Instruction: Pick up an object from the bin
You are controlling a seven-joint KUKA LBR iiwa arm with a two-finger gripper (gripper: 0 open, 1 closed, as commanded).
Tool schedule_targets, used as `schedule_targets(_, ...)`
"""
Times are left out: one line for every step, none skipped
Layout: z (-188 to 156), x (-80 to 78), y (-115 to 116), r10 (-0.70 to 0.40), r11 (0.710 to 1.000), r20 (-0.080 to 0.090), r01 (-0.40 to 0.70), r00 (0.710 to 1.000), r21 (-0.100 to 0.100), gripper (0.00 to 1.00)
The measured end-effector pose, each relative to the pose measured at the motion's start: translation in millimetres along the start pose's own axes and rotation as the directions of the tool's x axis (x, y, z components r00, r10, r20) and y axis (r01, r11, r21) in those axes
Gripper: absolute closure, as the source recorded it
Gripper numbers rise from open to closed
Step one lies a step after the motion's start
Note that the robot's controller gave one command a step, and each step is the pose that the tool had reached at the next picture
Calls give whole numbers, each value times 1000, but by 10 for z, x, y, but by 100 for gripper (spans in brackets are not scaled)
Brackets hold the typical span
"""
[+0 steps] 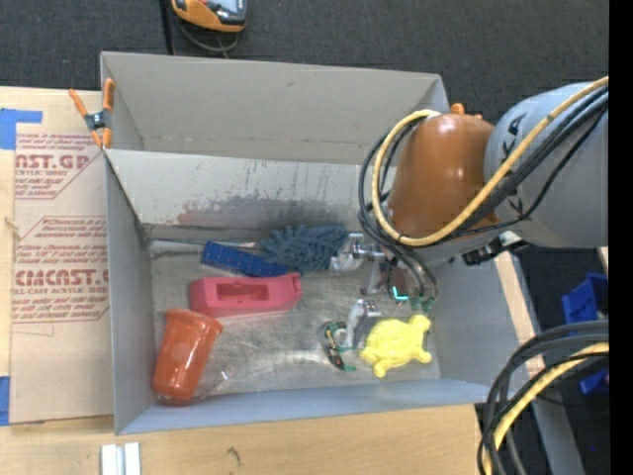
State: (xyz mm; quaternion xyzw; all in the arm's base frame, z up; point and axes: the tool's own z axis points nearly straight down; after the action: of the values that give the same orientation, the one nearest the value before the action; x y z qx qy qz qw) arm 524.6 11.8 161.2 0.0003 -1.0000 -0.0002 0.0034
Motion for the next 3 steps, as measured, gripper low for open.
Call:
schedule_targets(-36,-19,0,0,1000,7,0,1000,0,0)
schedule_targets(886,333,-373,-105,994,-7,105,994,0,100)
schedule_targets(887,332,-373,-105,995,-7,105,994,0,100)
